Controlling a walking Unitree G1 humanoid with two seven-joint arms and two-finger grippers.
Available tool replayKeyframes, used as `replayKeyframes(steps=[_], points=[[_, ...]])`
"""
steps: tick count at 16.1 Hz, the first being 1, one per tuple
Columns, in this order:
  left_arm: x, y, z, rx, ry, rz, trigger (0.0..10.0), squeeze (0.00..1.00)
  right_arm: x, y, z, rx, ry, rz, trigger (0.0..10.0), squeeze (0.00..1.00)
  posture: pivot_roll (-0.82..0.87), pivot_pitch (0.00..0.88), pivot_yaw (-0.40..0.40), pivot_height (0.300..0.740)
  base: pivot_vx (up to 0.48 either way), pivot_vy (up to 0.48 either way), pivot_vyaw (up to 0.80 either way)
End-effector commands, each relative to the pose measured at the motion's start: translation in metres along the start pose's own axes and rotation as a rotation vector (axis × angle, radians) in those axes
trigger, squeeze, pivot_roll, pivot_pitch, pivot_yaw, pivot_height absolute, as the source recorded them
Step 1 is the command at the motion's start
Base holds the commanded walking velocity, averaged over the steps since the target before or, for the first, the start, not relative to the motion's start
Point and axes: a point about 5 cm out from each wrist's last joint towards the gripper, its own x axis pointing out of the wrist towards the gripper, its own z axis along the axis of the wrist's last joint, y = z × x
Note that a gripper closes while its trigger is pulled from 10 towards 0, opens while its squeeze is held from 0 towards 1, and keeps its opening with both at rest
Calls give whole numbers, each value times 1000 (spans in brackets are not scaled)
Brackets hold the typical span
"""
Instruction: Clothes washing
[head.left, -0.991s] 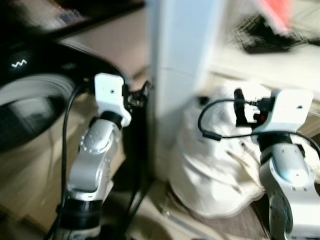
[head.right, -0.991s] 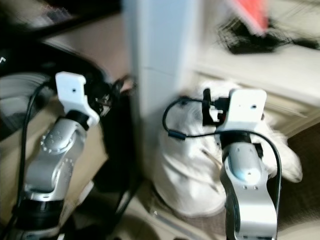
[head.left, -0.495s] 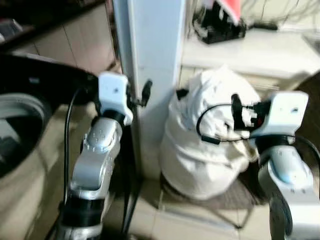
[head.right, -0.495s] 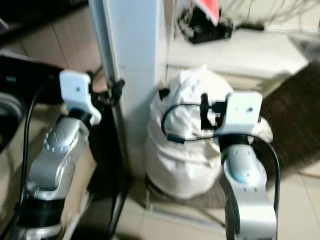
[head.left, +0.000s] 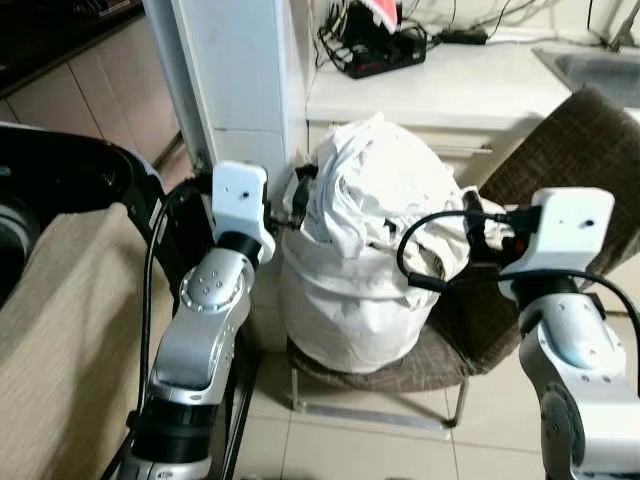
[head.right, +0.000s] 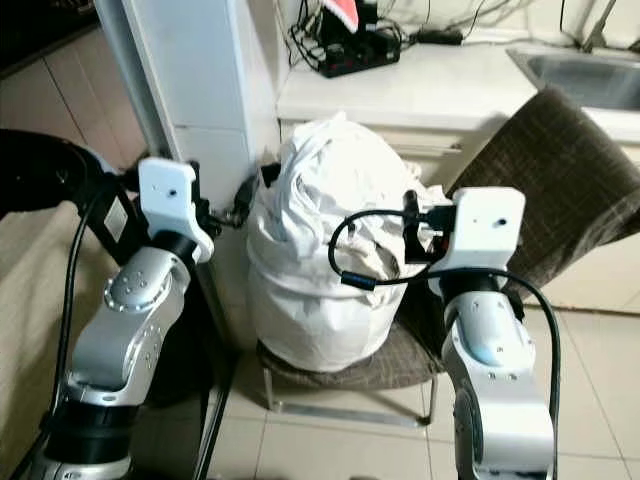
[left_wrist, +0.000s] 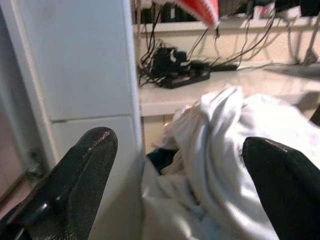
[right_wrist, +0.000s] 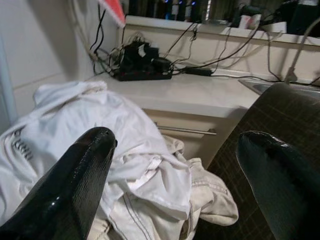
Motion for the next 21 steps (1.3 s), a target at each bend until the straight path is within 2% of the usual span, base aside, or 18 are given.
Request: replayKeyframes(steps=[1,4,5,8,10,11,12,13,14,15,16,17,18,19,20,21], points=[[1,6,-1,18,8,26,10000,0,2,0,-1,-16,-8,10,10000,0,-158,0,30,740,0,0,0],[1,11,-1,7,-1,23,10000,0,3,-1,-7,21,-1,-1,10000,0,-150,0,35,740,0,0,0],[2,13,0,29,-8,22,10000,0,5,0,-6,11,-8,2,10000,0,-147,0,35,740,0,0,0],[4,19,8,21,-52,30,10000,0,11,-2,2,-24,-38,18,10000,0,-155,0,31,740,0,0,0],[3,21,8,-27,-54,42,10000,0,15,-4,10,-35,-66,41,10000,0,-158,0,16,740,0,0,0],[2,23,3,6,-29,34,10000,0,17,0,8,-45,-64,53,10000,0,-207,0,-37,740,0,0,0],[2,23,1,42,-41,-13,10000,0,21,8,12,-99,-87,96,10000,0,-176,0,14,740,0,0,0],[1,21,-3,75,-43,-60,10000,0,21,10,9,-40,-75,87,10000,0,-155,22,22,740,0,0,0],[3,23,-6,81,-25,-15,10000,0,16,9,0,95,-19,51,10000,0,-174,69,-13,740,0,0,0],[-1,27,-11,-3,9,10,10000,0,5,9,-13,3,36,64,10000,0,-153,85,-8,740,0,0,0],[-8,28,-15,-44,35,-21,10000,0,-2,7,-11,-64,18,91,10000,0,-161,43,16,740,0,0,0],[-10,35,-15,-49,49,29,10000,0,0,1,-6,-18,12,86,10000,0,-164,47,21,740,0,0,0],[-10,40,-15,-1,35,55,10000,0,3,-4,-7,-16,16,69,10000,0,-161,50,12,740,0,0,0],[-5,41,-10,49,28,82,10000,0,10,-13,-4,20,5,-11,10000,0,-133,20,9,740,0,0,0],[1,40,-2,45,19,91,10000,0,16,-18,1,83,-9,-64,10000,0,-127,33,6,740,0,0,0],[2,38,1,46,11,84,10000,0,16,-18,2,93,-13,-71,10000,0,-122,32,5,740,0,0,0]])
